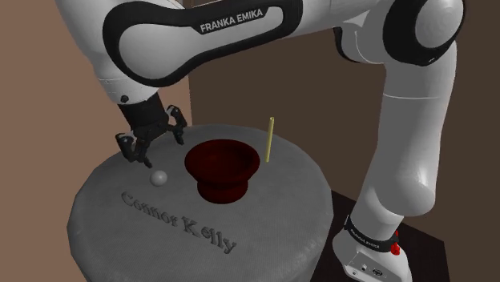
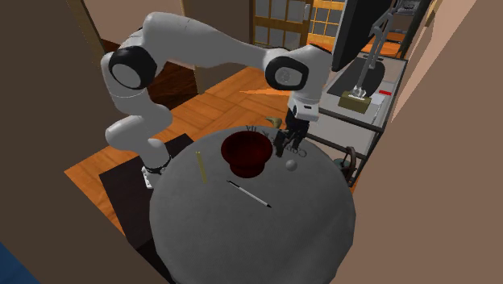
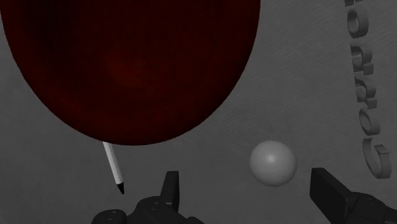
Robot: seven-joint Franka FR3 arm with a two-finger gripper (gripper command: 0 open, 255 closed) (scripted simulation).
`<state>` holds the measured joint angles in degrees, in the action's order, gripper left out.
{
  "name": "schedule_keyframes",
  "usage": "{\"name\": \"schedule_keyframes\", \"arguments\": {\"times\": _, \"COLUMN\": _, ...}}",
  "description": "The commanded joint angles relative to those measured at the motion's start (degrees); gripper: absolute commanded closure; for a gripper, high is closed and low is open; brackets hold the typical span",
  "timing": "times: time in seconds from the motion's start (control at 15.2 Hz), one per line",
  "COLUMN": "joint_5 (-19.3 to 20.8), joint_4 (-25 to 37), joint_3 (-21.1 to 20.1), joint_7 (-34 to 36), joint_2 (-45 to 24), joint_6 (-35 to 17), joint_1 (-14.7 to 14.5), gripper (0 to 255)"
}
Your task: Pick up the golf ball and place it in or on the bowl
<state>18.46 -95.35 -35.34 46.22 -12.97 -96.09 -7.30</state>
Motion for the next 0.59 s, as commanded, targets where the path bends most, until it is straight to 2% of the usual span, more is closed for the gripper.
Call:
{"name": "schedule_keyframes", "arguments": {"times": 0.0, "joint_5": 3.50, "joint_4": 4.95, "joint_3": 0.01, "joint_7": 2.85, "joint_2": -5.95, "joint_6": 2.08, "joint_1": -2.73, "gripper": 0}}
{"name": "schedule_keyframes", "arguments": {"times": 0.13, "joint_5": 6.57, "joint_4": 10.92, "joint_3": 0.65, "joint_7": 4.86, "joint_2": -12.00, "joint_6": 4.69, "joint_1": -6.09, "gripper": 0}}
{"name": "schedule_keyframes", "arguments": {"times": 0.53, "joint_5": 6.67, "joint_4": 6.68, "joint_3": 1.03, "joint_7": 5.24, "joint_2": -11.64, "joint_6": 0.82, "joint_1": -5.08, "gripper": 0}}
